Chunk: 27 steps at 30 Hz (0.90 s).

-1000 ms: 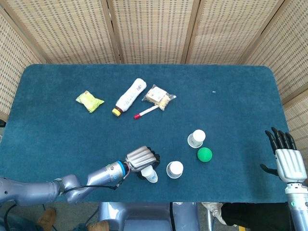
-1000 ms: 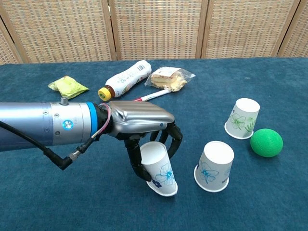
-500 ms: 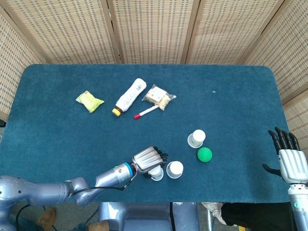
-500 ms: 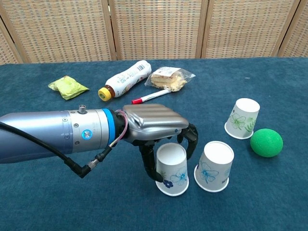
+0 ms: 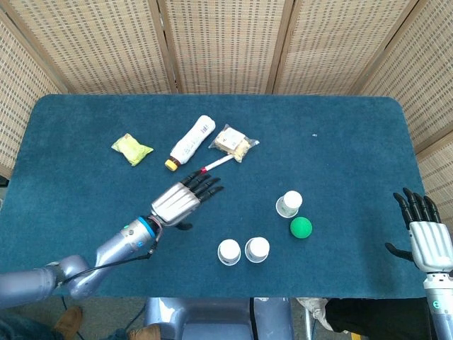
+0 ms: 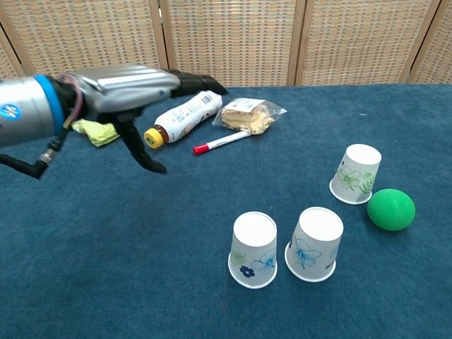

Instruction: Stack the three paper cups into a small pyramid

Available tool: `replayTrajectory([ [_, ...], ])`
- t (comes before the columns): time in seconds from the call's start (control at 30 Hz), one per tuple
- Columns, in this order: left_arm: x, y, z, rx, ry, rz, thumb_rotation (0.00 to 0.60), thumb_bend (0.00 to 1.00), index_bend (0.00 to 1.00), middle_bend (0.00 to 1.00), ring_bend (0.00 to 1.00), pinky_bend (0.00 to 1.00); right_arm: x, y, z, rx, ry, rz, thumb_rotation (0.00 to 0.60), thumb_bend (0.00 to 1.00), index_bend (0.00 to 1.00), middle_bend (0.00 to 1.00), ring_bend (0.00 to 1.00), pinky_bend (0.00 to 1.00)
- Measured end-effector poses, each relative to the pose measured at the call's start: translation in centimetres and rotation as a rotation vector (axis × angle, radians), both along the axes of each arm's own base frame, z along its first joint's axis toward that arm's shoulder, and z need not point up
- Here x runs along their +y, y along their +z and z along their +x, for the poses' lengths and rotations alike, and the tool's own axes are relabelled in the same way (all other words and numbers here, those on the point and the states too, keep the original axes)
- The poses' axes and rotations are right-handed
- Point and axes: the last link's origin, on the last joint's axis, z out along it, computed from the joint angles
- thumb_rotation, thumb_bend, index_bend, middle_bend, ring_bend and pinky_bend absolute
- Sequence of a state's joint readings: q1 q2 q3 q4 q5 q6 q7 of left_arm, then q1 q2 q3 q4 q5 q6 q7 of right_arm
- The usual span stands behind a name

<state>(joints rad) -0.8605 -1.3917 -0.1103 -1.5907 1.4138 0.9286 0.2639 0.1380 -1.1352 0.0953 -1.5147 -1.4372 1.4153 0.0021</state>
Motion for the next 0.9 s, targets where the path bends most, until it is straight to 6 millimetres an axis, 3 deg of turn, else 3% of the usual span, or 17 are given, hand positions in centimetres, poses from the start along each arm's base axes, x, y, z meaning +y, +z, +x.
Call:
replayTrajectory([
  [0.23, -0.1, 6.8, -7.5, -0.002, 0.218, 0.222, 0.6, 0.0, 0.0, 0.0, 0.0, 0.0, -1.3, 0.3, 0.4, 0.026, 0.015, 0.019, 0.6, 0.0, 0.0, 0.0, 0.0, 0.0],
  [0.37, -2.1, 10.1, -12.3, -0.017, 0.399, 0.348, 0.6, 0.0, 0.0, 0.0, 0.0, 0.0, -3.1, 0.6, 1.5, 0.015, 0.038, 0.065, 0.6, 0.0, 0.0, 0.0, 0.0, 0.0],
  [0.5, -4.9, 12.1, -16.4, -0.04, 0.576, 0.404, 0.6, 0.0, 0.0, 0.0, 0.0, 0.0, -6.2, -0.1, 3.7, -0.013, 0.071, 0.178, 0.6, 0.0, 0.0, 0.0, 0.0, 0.0],
  [0.7, -6.8, 14.3, -17.1, -0.048, 0.607, 0.436, 0.6, 0.0, 0.0, 0.0, 0.0, 0.0, -11.5, -2.9, 8.0, -0.037, 0.08, 0.412, 0.6, 0.0, 0.03, 0.0, 0.0, 0.0],
  [0.9, -7.5, 14.6, -17.1, -0.036, 0.603, 0.408, 0.6, 0.0, 0.0, 0.0, 0.0, 0.0, -15.3, -6.5, 12.4, -0.01, 0.101, 0.563, 0.6, 0.0, 0.06, 0.04, 0.0, 0.03],
])
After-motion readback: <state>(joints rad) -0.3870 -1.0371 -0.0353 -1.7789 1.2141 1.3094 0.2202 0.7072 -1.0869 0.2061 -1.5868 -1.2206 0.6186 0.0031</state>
